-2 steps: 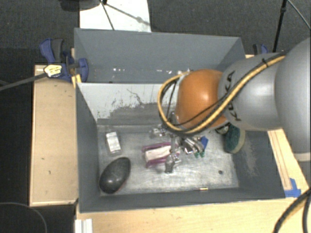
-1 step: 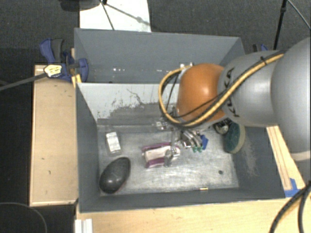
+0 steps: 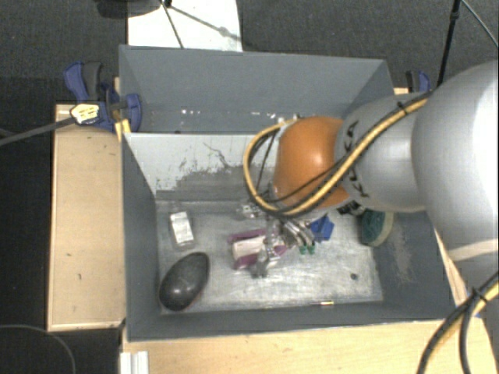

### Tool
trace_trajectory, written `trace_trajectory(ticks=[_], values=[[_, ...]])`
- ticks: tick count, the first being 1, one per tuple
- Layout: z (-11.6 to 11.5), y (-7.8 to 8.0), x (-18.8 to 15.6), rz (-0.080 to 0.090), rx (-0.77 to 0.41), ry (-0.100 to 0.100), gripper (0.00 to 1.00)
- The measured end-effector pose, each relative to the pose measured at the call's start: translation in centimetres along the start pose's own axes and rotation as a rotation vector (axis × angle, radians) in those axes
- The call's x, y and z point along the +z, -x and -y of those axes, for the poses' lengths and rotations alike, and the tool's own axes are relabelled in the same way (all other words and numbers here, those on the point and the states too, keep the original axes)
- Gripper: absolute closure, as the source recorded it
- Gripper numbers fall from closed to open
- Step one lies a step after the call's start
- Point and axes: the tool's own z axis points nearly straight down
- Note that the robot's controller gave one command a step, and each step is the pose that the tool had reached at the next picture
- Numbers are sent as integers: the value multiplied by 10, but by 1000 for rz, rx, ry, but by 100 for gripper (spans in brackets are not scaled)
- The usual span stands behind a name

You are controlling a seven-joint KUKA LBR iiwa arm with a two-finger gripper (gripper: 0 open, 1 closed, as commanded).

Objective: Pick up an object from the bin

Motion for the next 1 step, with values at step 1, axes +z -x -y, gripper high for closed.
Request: trace_trajectory(ticks=[1], values=[[0, 1, -1, 1, 0, -1, 0]])
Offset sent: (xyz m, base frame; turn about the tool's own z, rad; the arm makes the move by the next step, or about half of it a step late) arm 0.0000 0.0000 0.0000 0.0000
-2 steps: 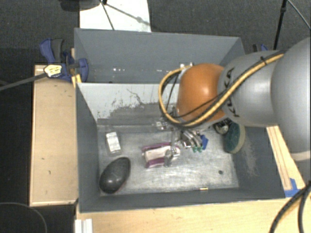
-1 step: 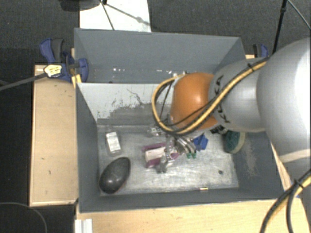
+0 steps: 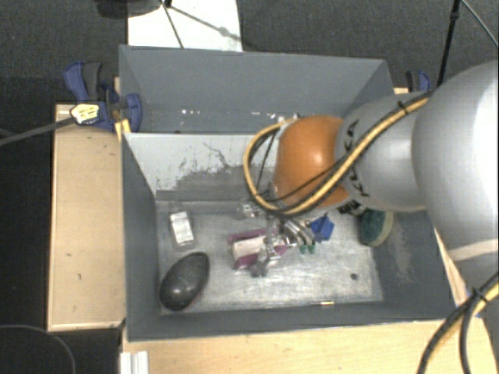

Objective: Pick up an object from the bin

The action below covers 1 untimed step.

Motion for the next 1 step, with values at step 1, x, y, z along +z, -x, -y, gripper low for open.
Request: trace_trajectory(ticks=[1], values=[[0, 0, -1, -4, 1, 1, 100]])
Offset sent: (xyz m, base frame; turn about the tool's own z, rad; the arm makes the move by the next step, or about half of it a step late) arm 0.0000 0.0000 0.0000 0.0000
